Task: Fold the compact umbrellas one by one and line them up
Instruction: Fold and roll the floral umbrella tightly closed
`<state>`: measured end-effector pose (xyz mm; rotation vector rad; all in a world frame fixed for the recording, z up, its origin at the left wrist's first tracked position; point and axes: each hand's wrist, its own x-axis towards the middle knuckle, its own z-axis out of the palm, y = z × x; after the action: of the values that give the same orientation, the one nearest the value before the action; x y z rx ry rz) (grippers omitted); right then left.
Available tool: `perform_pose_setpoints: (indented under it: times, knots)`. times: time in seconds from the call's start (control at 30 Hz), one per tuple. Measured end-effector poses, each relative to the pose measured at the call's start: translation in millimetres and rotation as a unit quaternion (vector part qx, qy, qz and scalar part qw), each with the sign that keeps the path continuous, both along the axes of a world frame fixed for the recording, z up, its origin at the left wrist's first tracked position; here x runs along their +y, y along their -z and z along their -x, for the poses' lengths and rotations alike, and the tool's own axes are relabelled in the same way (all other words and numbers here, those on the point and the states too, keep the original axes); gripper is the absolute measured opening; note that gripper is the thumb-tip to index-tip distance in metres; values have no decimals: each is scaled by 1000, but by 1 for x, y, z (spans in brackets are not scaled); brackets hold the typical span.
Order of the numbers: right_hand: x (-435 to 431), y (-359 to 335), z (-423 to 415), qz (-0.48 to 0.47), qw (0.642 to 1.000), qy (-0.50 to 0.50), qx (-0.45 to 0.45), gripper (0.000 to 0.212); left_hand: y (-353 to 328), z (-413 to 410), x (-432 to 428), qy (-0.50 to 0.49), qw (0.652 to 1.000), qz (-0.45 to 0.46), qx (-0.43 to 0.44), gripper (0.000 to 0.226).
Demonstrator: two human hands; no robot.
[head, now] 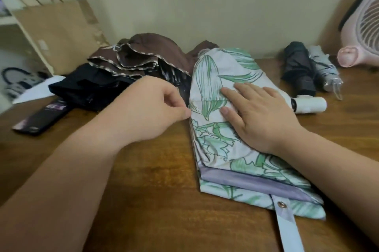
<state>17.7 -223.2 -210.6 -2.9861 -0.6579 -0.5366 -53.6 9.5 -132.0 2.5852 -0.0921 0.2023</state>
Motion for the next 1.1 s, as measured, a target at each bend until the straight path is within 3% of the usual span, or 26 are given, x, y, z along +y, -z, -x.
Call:
perform_pose_setpoints:
  times: [0.1, 0.23, 0.43, 0.7, 0.93, 1.0, 1.1]
  knots:
    - [-1, 2, -2, -2, 1000, -4, -2, 66, -6, 20, -14, 24, 986, -23, 166, 14]
    - [-1, 3, -2, -11, 1000, -4, -12, 64, 16, 39, -34, 10, 969, 73, 237, 5]
    - [-2, 4, 0, -31, 999, -5, -23, 61, 30, 44, -29, -29, 936, 219, 275, 27]
    - [-1, 4, 2, -42, 999, -3, -15, 60, 35, 45, -39, -61, 933, 235, 266, 11]
    - [-1, 3, 3, -43, 999, -2, -10, 61, 38, 57, -21, -40, 888, 350, 295, 16]
    - [-1, 3, 3, -42, 999, -3, -10, 61, 36, 59, -21, -45, 898, 326, 292, 12]
    - [-1, 3, 3, -40, 999, -3, -11, 61, 28, 57, -24, -58, 963, 167, 206, 15]
